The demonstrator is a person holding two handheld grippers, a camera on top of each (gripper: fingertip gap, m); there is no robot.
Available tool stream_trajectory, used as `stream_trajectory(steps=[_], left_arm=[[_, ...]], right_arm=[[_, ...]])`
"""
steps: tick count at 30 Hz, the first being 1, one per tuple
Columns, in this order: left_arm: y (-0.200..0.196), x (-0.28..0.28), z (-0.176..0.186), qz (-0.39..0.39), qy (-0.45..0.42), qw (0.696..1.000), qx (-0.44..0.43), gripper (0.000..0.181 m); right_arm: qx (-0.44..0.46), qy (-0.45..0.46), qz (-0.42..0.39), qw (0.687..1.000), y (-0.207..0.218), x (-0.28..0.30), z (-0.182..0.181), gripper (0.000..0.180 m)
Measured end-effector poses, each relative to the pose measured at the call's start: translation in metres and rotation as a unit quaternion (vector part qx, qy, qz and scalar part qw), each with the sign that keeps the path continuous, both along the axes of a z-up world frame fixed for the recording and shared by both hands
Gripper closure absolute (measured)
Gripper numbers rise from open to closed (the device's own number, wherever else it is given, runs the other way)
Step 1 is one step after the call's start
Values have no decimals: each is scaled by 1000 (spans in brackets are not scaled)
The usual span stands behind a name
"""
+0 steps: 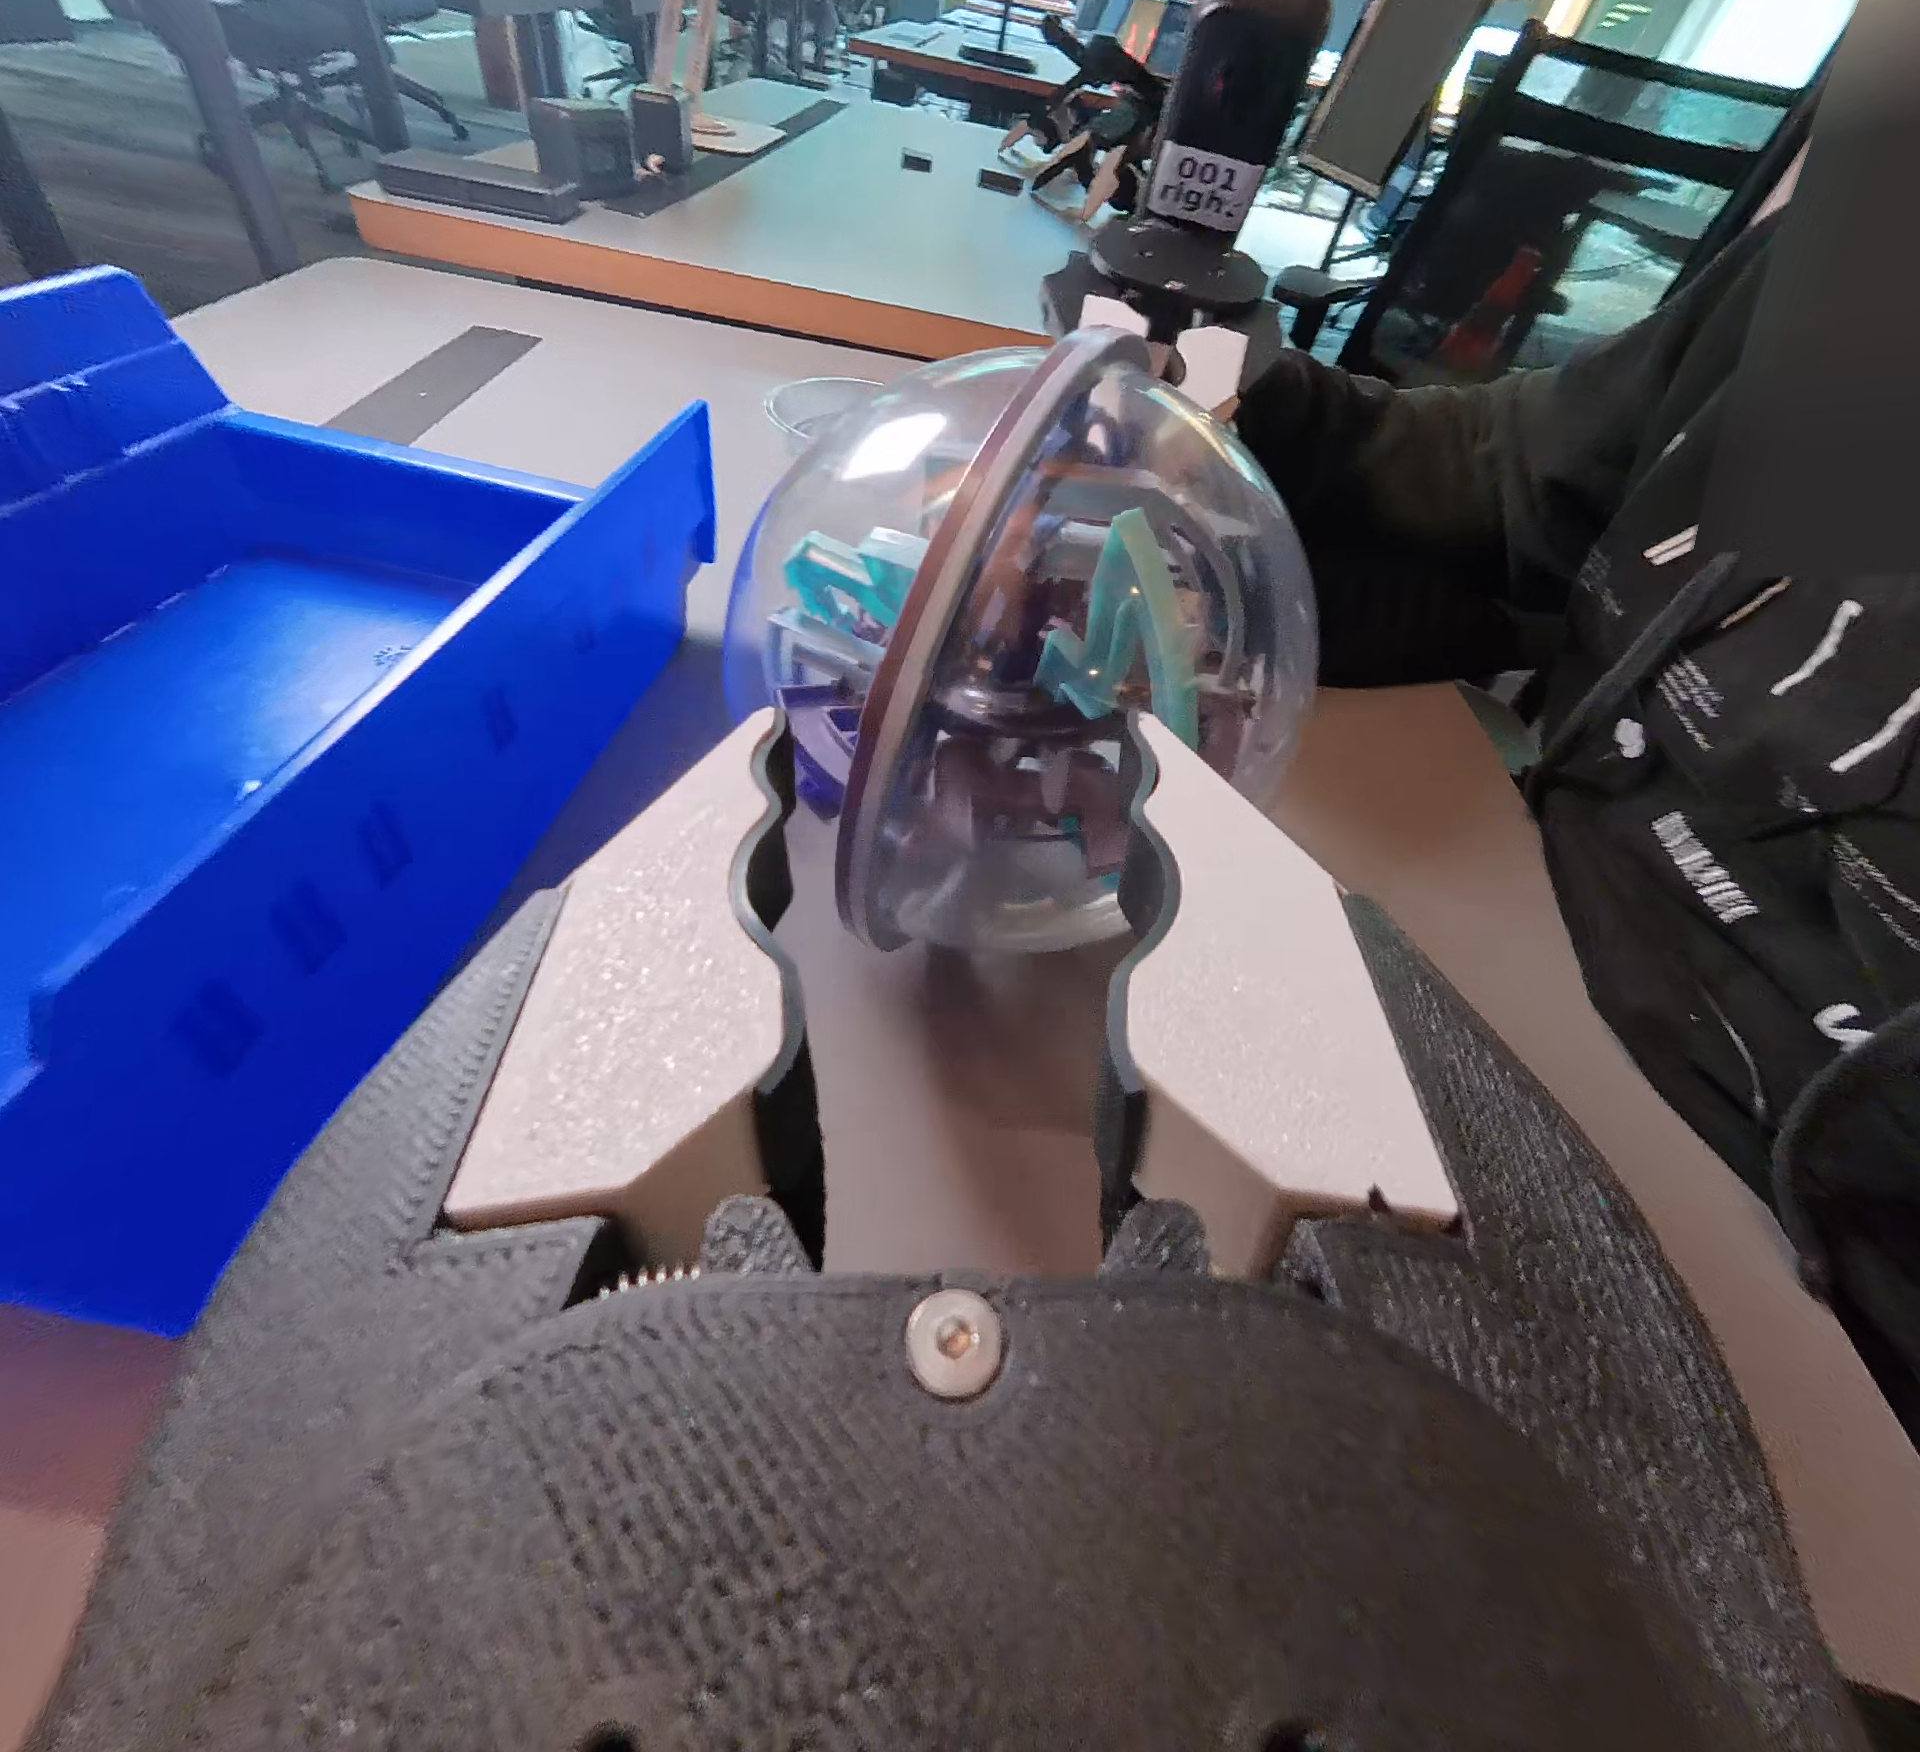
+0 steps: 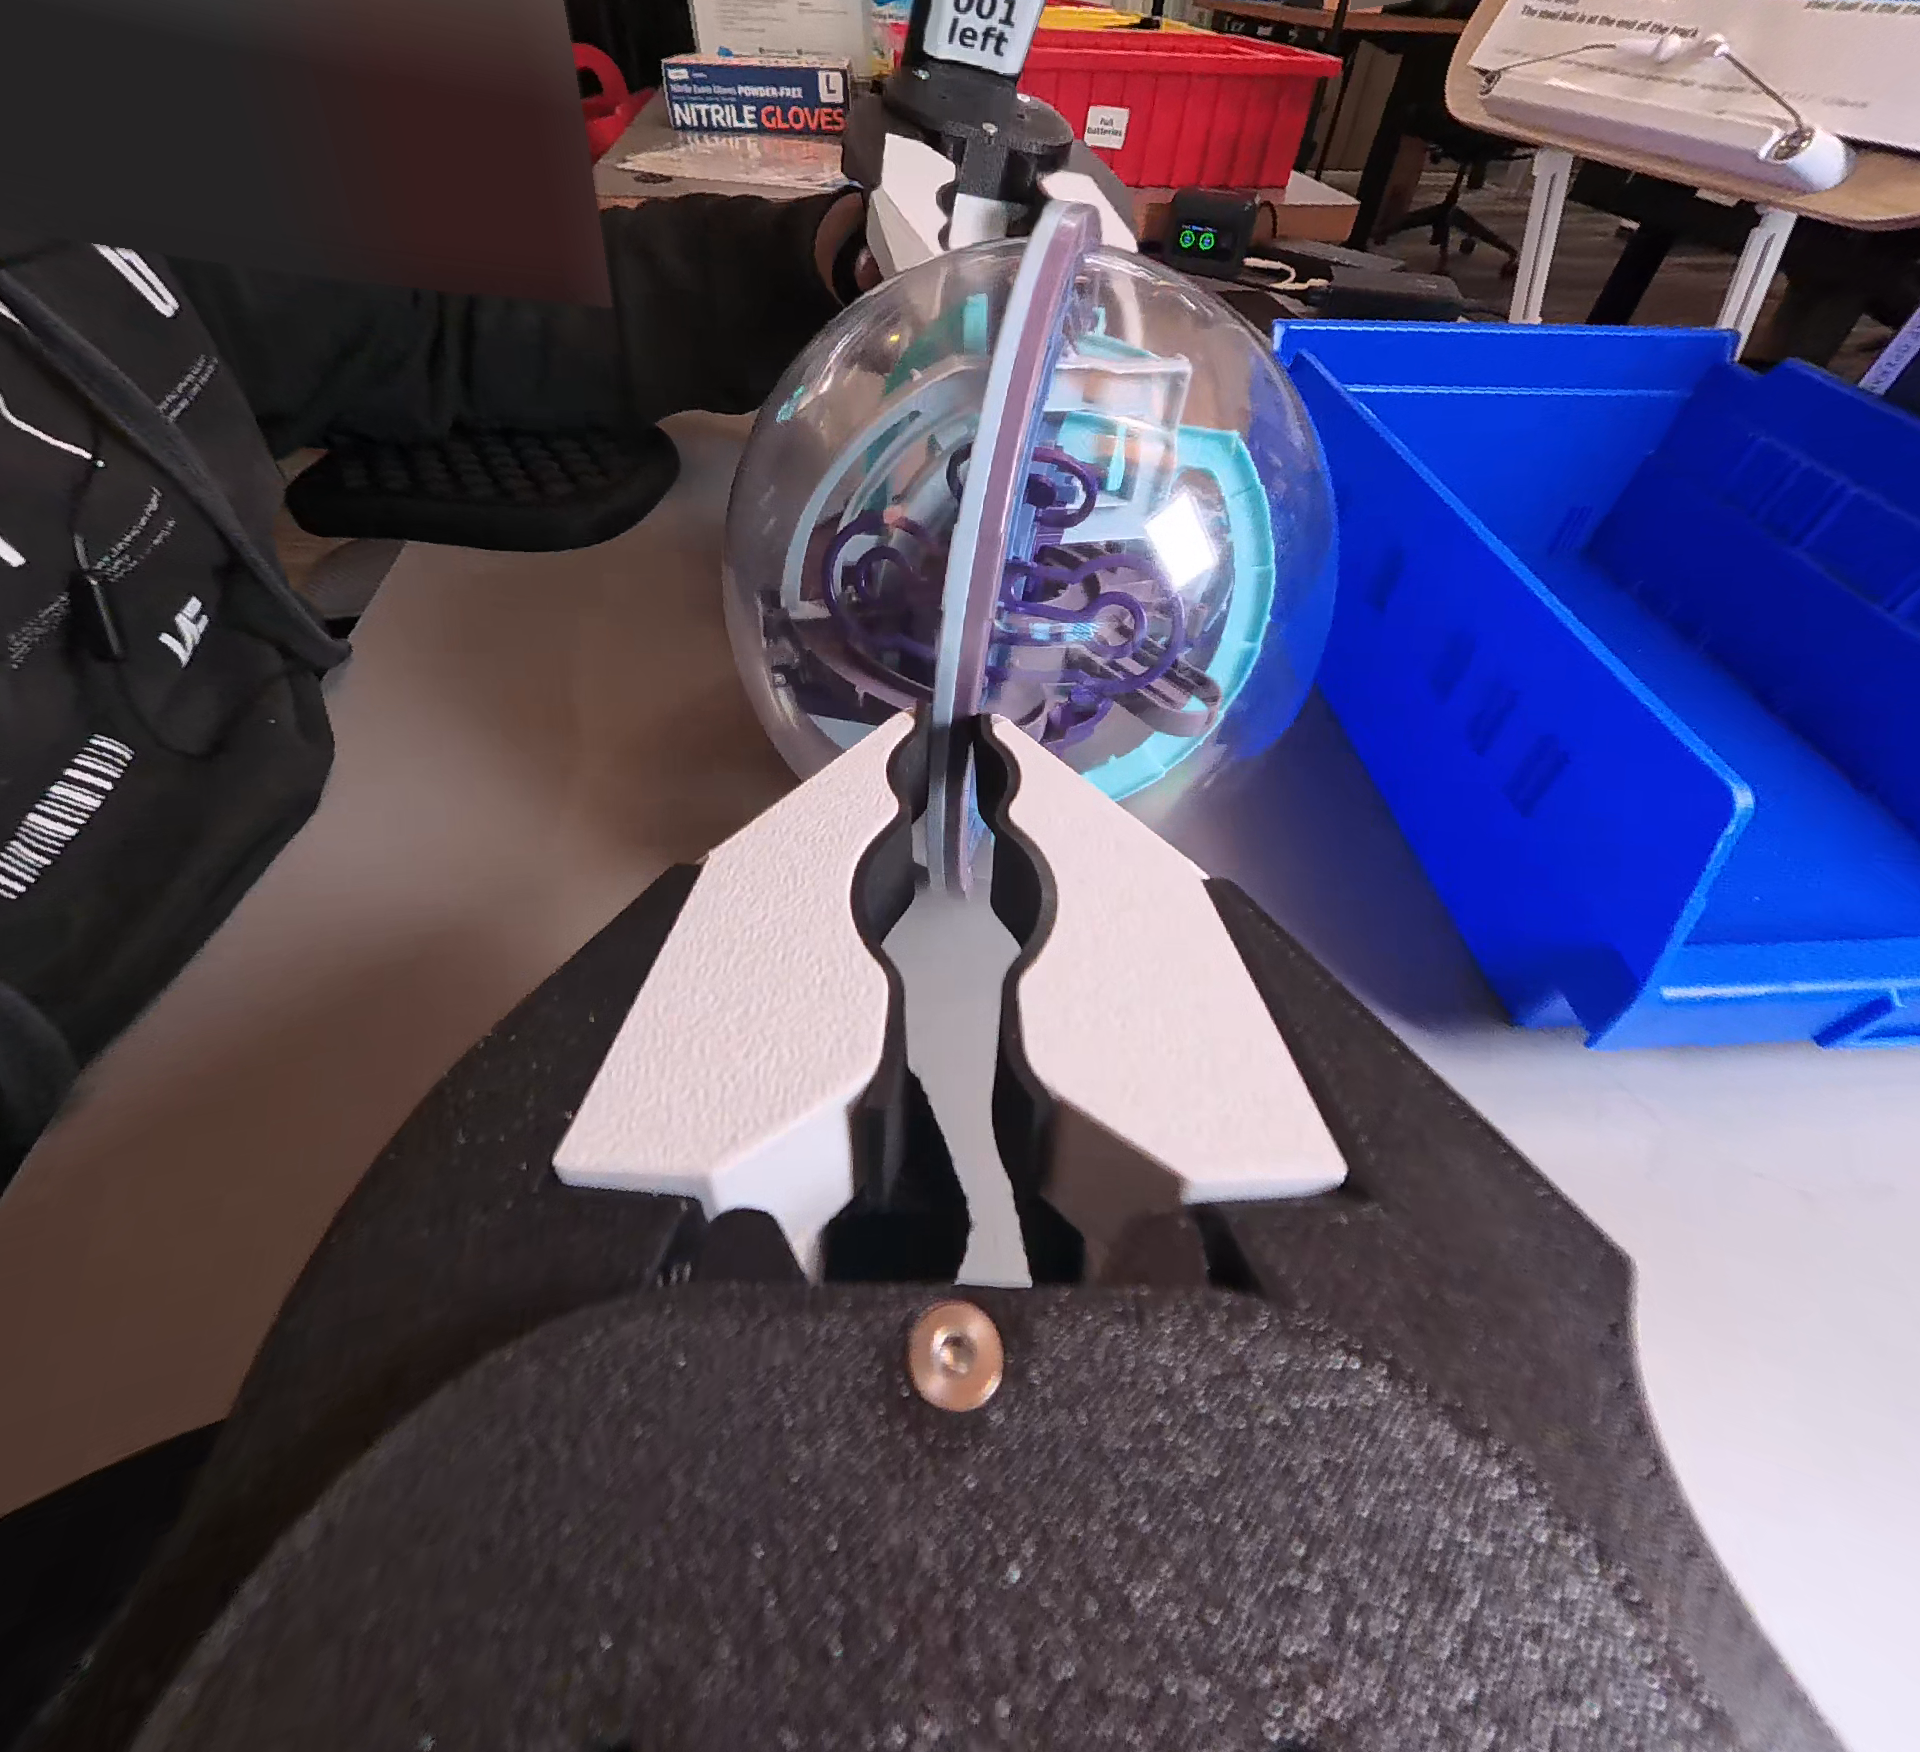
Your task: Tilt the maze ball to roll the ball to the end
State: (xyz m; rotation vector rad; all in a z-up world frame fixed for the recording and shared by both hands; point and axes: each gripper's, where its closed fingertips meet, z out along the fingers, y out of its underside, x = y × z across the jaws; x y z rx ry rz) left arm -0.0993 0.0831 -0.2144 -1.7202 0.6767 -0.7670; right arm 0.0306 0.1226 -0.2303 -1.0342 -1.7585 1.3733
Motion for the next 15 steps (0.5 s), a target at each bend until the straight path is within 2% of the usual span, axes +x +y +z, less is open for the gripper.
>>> stream_trajectory(steps=[4,15], left_arm=[[-5,7,2,-22,-2,1000,3,132],[-5,9,3,-19,3,1000,7,135]], right_arm=[[0,0,-5,1000,3,0,-1,174],[-13,-1,-12,1000,8,0,-2,174]])
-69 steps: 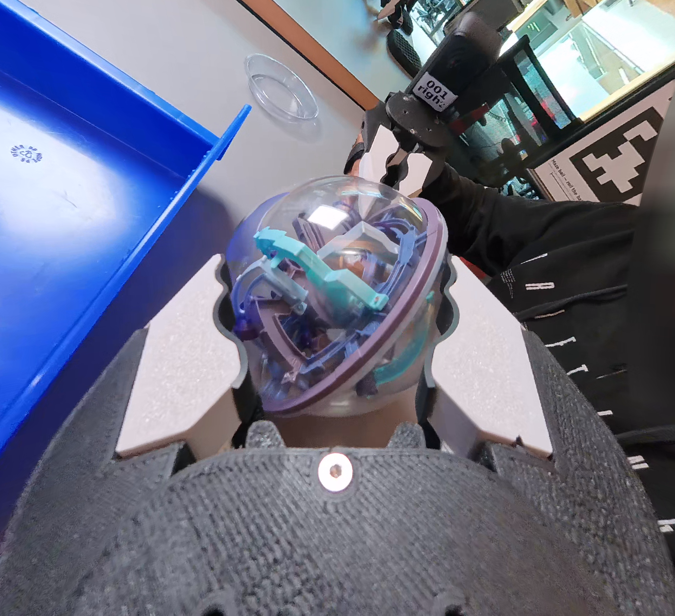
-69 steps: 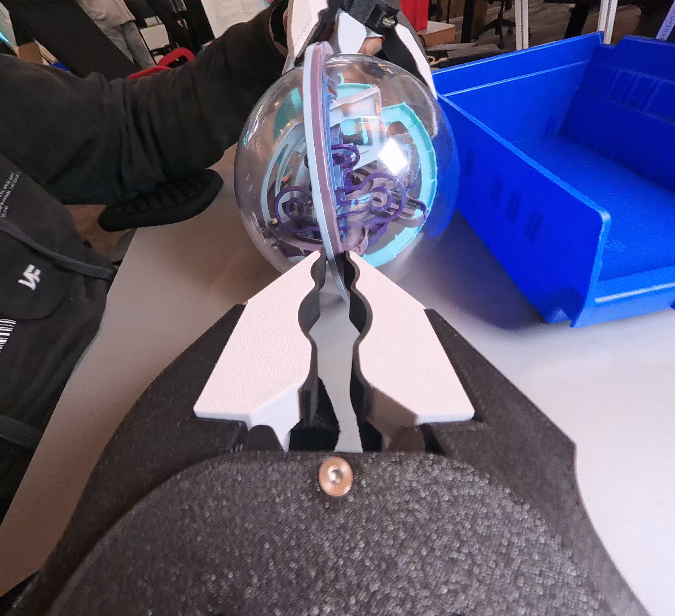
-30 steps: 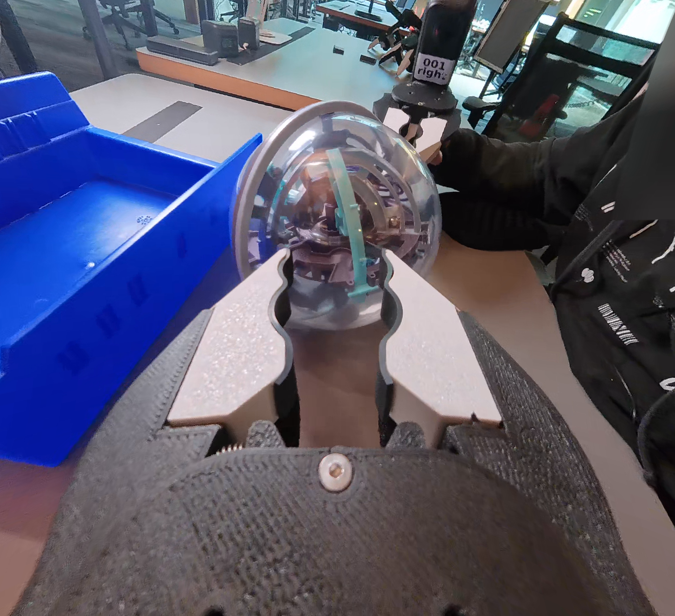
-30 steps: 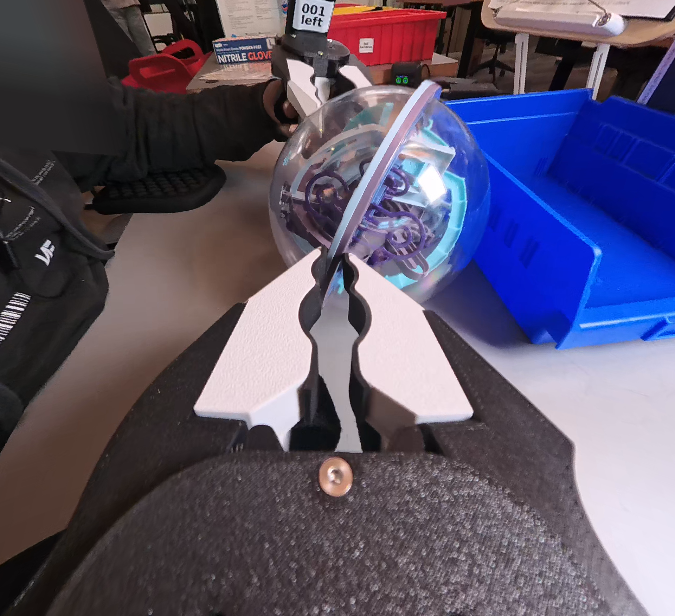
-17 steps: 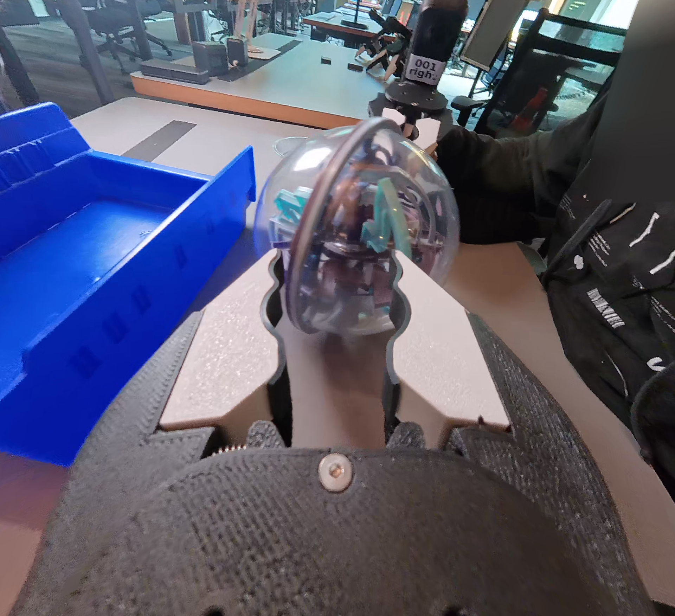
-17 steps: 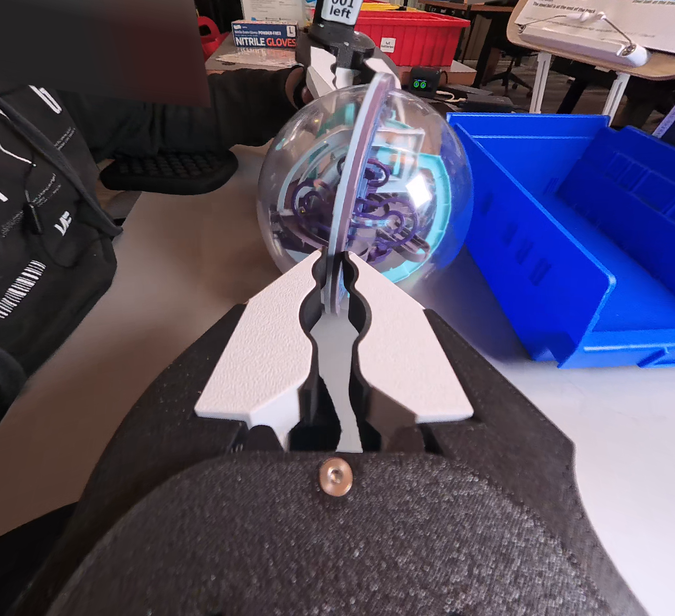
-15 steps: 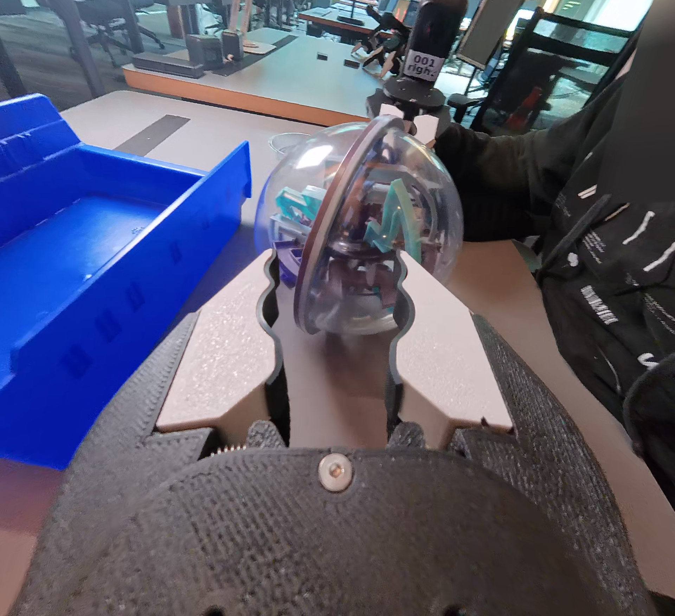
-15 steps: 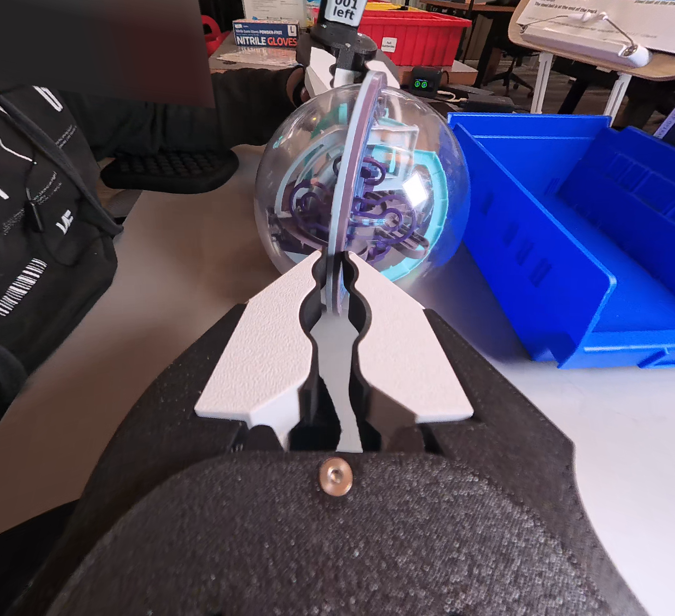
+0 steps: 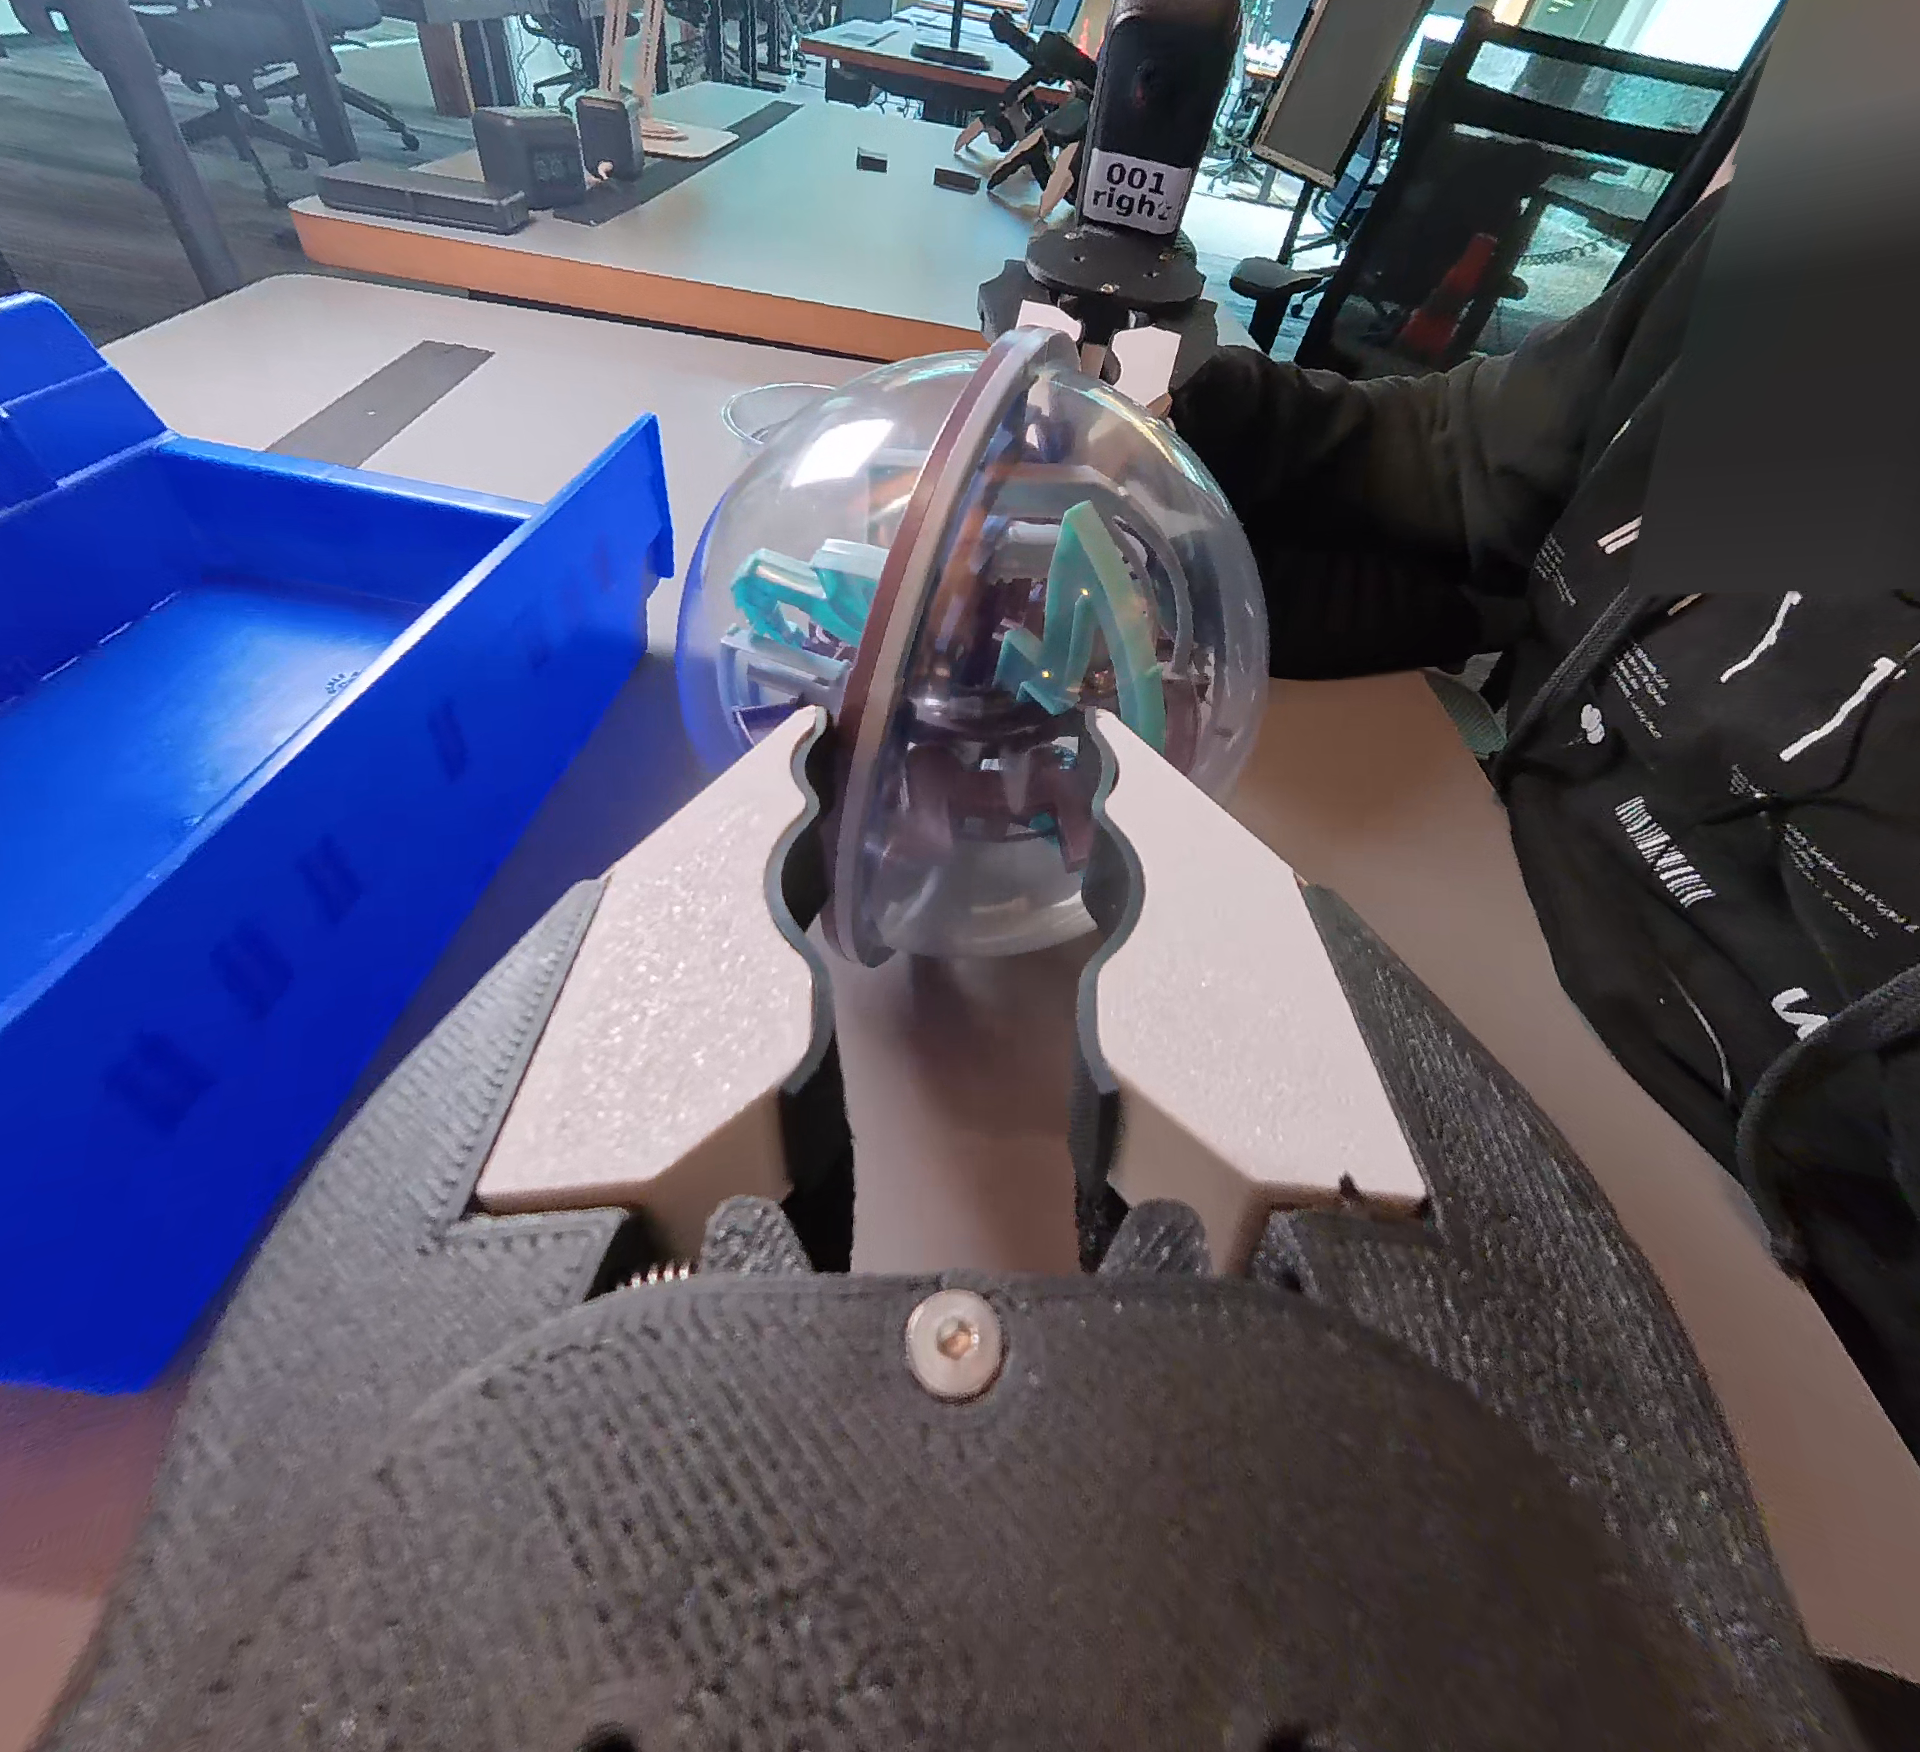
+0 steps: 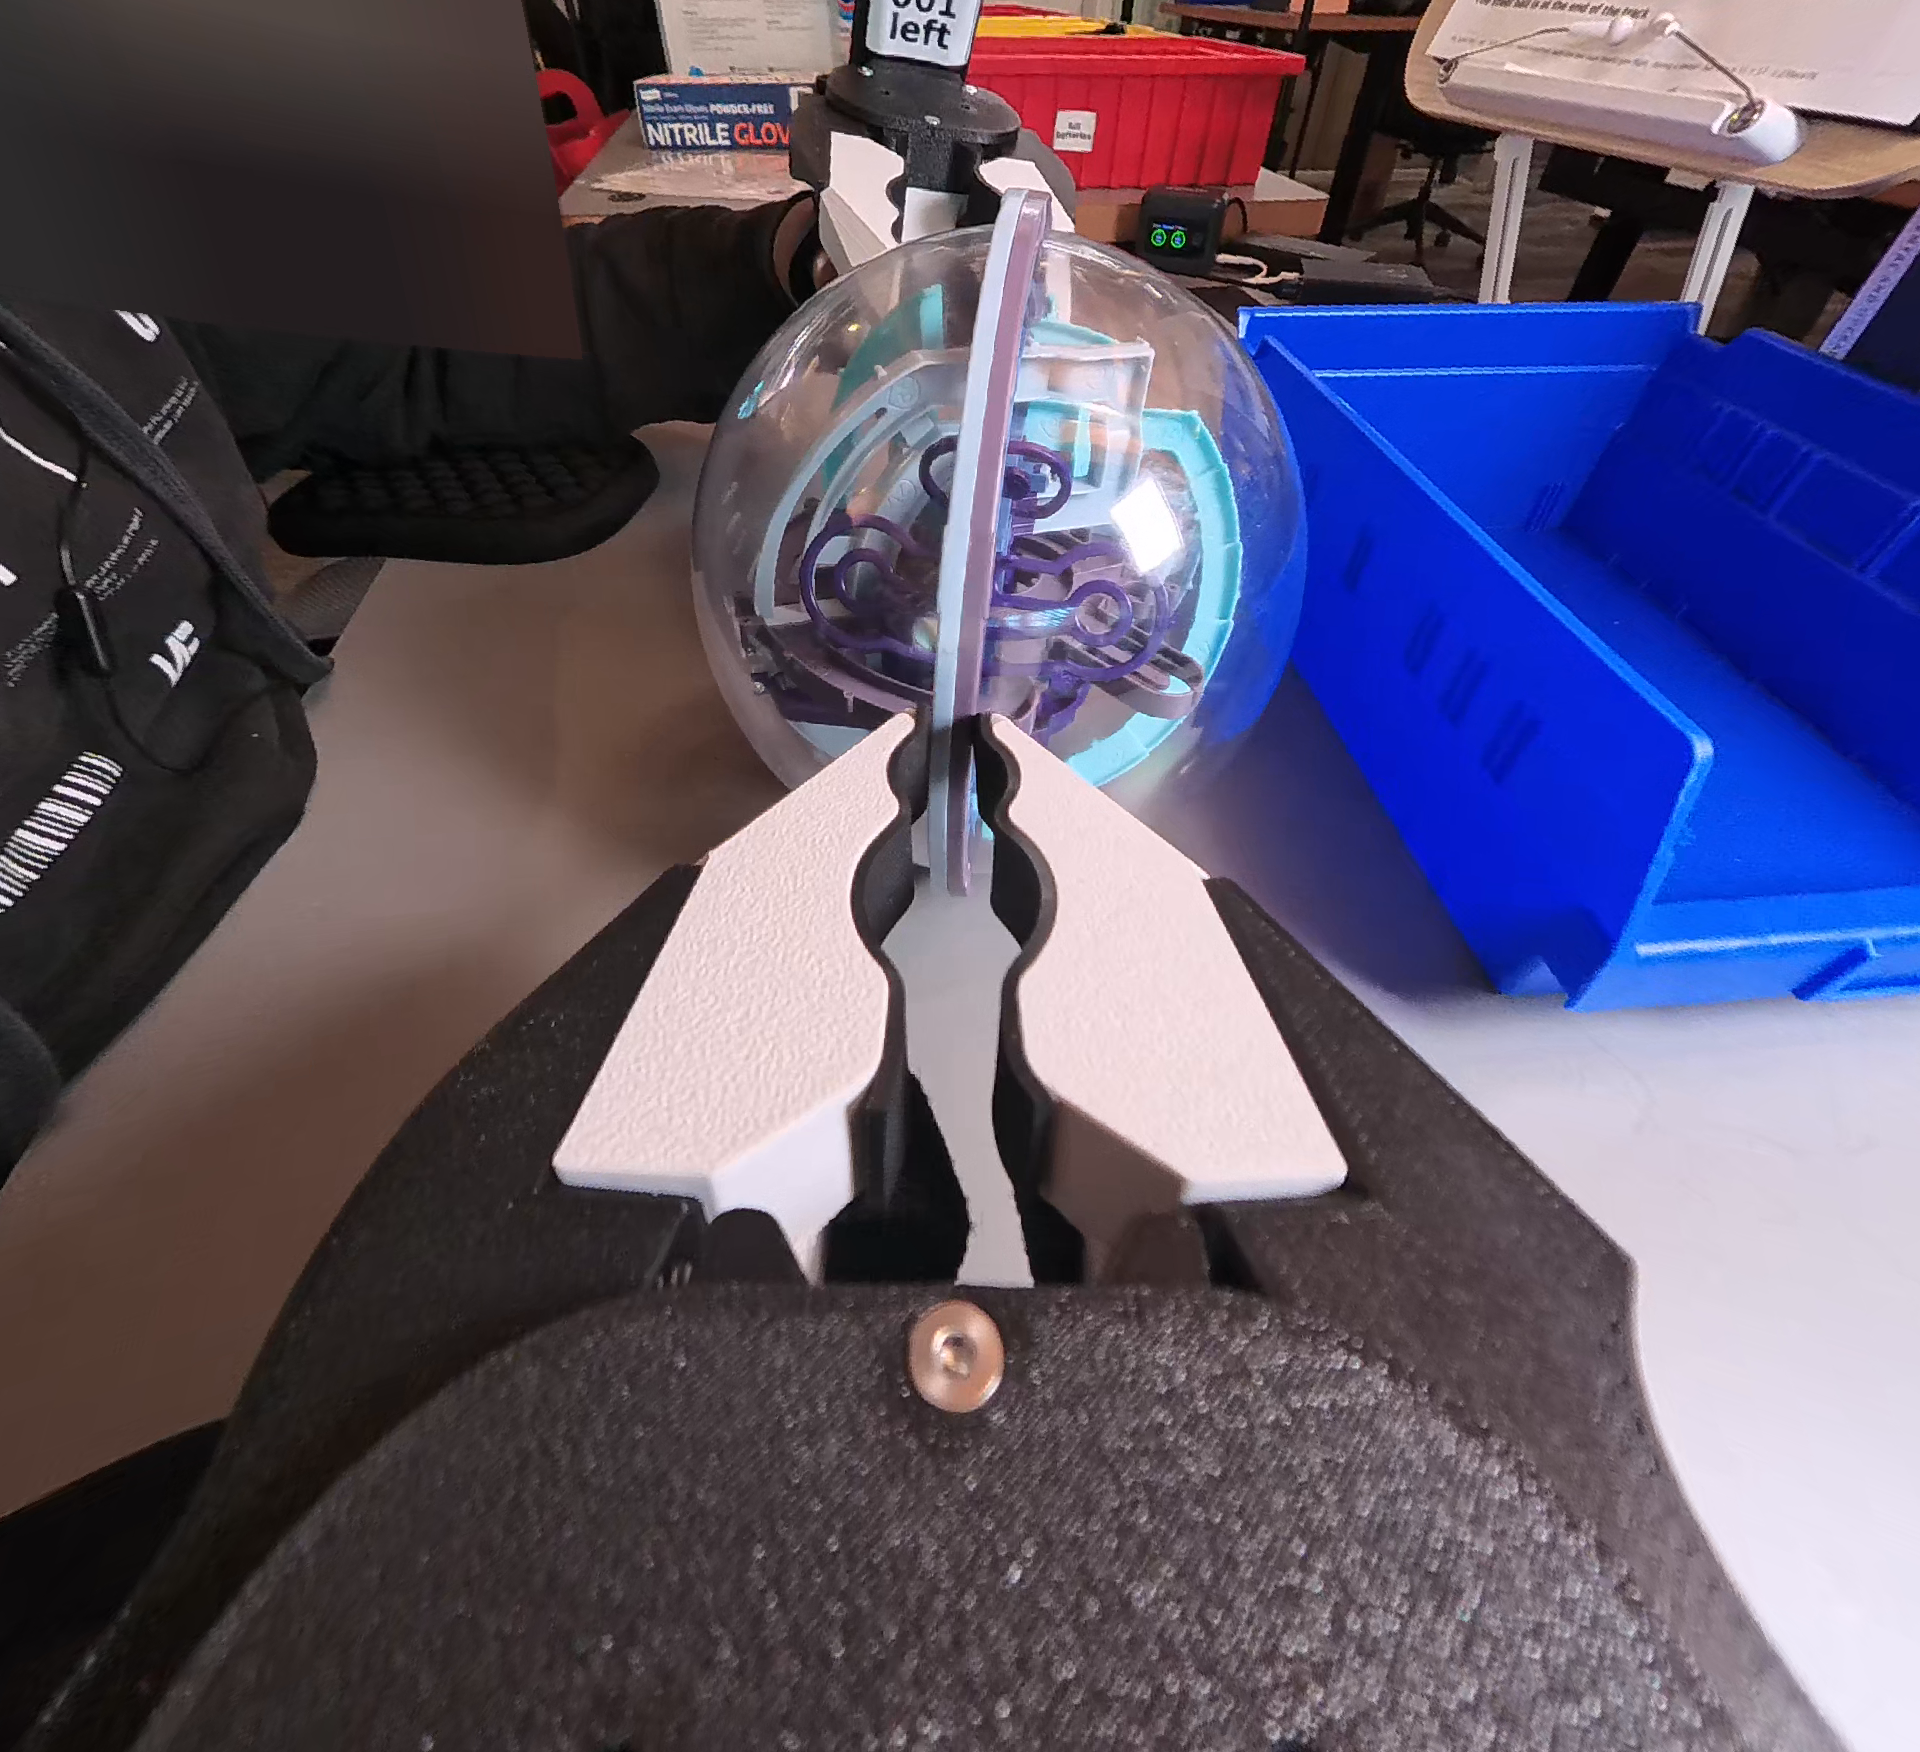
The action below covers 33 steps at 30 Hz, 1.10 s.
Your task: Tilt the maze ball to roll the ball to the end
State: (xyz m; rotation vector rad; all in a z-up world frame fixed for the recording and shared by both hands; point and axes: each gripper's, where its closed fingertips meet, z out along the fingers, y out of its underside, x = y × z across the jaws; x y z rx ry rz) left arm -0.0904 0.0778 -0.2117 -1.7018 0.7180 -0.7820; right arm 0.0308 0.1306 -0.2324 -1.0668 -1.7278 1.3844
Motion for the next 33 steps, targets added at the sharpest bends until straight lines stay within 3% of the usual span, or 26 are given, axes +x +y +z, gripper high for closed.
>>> stream_trajectory(steps=[20,23,27,33], left_arm=[[-4,14,15,-6,-6,999,35,173],[-2,14,16,5,-6,999,36,169],[-6,19,17,-8,-4,999,37,144],[-8,19,16,-11,3,999,39,141]], right_arm=[[-25,-6,-18,1000,14,0,-5,173],[-36,-9,-21,999,15,-1,-6,173],[-43,-11,-23,999,17,-2,-7,173],[-45,-10,-23,999,16,-3,-6,173]])
